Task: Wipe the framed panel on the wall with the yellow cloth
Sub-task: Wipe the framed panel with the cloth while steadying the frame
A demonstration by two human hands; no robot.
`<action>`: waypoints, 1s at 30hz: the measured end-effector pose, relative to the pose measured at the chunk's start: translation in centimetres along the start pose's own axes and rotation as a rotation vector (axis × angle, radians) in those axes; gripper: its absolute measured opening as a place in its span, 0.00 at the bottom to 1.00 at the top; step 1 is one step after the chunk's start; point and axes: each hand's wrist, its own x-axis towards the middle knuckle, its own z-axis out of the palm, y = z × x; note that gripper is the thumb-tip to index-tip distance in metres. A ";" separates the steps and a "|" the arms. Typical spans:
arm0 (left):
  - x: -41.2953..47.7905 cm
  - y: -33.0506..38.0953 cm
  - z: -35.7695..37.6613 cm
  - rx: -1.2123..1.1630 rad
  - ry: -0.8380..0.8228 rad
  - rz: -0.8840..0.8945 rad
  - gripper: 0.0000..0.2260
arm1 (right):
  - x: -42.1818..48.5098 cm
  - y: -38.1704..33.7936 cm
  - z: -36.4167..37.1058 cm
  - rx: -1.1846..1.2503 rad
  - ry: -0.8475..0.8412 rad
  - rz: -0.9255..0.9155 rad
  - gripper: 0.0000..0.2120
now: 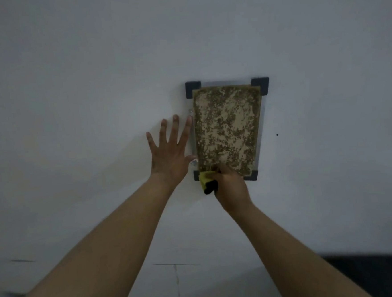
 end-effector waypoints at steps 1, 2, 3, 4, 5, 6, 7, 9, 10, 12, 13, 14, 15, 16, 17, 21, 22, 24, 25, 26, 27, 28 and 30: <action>0.0 0.0 0.1 -0.001 0.001 0.001 0.52 | 0.7 -0.4 -0.8 0.020 0.015 -0.001 0.15; -0.1 0.1 0.1 -0.001 0.001 0.003 0.52 | 1.6 -1.0 -1.8 0.021 0.053 -0.017 0.15; -0.1 0.1 0.1 -0.002 0.004 0.006 0.52 | 2.7 -1.7 -3.1 0.006 0.119 -0.046 0.15; -0.1 0.1 0.1 -0.011 0.011 0.010 0.53 | 3.9 -2.4 -4.5 -0.011 0.206 -0.077 0.15; 0.0 0.0 0.1 -0.029 0.019 0.011 0.53 | 5.1 -3.2 -6.0 -0.021 0.305 -0.103 0.15; 0.0 -0.1 0.2 -0.046 0.023 0.011 0.53 | 6.5 -4.0 -7.4 -0.023 0.405 -0.127 0.14; 0.0 -0.3 0.1 -0.049 0.027 0.012 0.54 | 7.9 -4.8 -8.7 -0.028 0.489 -0.154 0.13; -0.1 -0.4 0.1 -0.015 0.039 0.017 0.55 | 10.4 -5.8 -10.7 -0.081 0.586 -0.194 0.15; -0.1 -0.4 0.1 0.001 0.036 0.015 0.55 | 11.4 -6.0 -11.4 -0.113 0.596 -0.204 0.15; 0.0 -0.4 0.0 0.020 0.005 0.002 0.54 | 12.1 -5.9 -11.5 -0.162 0.558 -0.201 0.16; 0.1 -0.4 0.0 0.024 -0.013 -0.005 0.53 | 11.9 -5.6 -11.0 -0.185 0.531 -0.201 0.16; 0.1 -0.4 0.0 0.026 -0.031 -0.008 0.53 | 11.3 -5.3 -10.2 -0.206 0.509 -0.210 0.15; 0.1 -0.4 0.0 0.031 -0.044 -0.008 0.52 | 10.4 -4.7 -9.0 -0.218 0.490 -0.227 0.13; 0.2 -0.5 0.0 0.040 -0.050 -0.007 0.52 | 9.3 -4.2 -7.7 -0.222 0.468 -0.237 0.12; 0.2 -0.5 0.0 0.050 -0.052 -0.007 0.51 | 8.0 -3.5 -6.3 -0.218 0.442 -0.235 0.12; 0.2 -0.3 0.0 0.076 -0.059 0.000 0.51 | 2.3 -1.1 -1.0 -0.163 0.234 -0.160 0.12; 0.2 -0.3 0.0 0.080 -0.057 0.004 0.51 | 1.0 -0.6 -0.1 -0.158 0.147 -0.137 0.13; 0.1 -0.3 0.0 0.083 -0.058 0.010 0.50 | -0.7 -0.1 1.4 -0.171 -0.034 -0.066 0.14; 0.1 -0.4 0.0 0.089 -0.061 0.012 0.50 | -1.2 0.3 1.9 -0.170 -0.110 -0.019 0.14; -0.1 -0.4 0.0 0.091 -0.063 0.013 0.49 | -1.5 0.6 2.1 -0.146 -0.184 0.035 0.13; -0.2 -0.3 0.0 0.086 -0.062 0.015 0.48 | -1.6 0.8 2.1 -0.097 -0.245 0.094 0.13; -0.4 -0.3 0.0 0.066 -0.060 0.017 0.48 | -1.6 0.9 1.9 -0.027 -0.265 0.149 0.14; -0.8 -0.3 -0.1 -0.013 -0.024 0.019 0.46 | -1.3 0.8 1.1 0.145 -0.223 0.240 0.14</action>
